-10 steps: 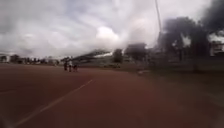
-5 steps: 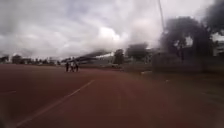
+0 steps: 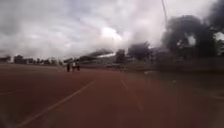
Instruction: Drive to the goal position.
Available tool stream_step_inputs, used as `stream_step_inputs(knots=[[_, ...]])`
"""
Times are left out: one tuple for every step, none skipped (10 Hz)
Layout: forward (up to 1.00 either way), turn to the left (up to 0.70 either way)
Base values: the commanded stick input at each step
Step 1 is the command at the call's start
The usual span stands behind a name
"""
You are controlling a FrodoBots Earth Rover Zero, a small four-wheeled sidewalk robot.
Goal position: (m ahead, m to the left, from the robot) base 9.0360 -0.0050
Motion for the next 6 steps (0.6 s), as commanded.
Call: stream_step_inputs(knots=[[0.85,0.00],[0.85,0.00],[0.85,0.00],[0.85,0.00],[0.85,0.00],[0.85,0.00]])
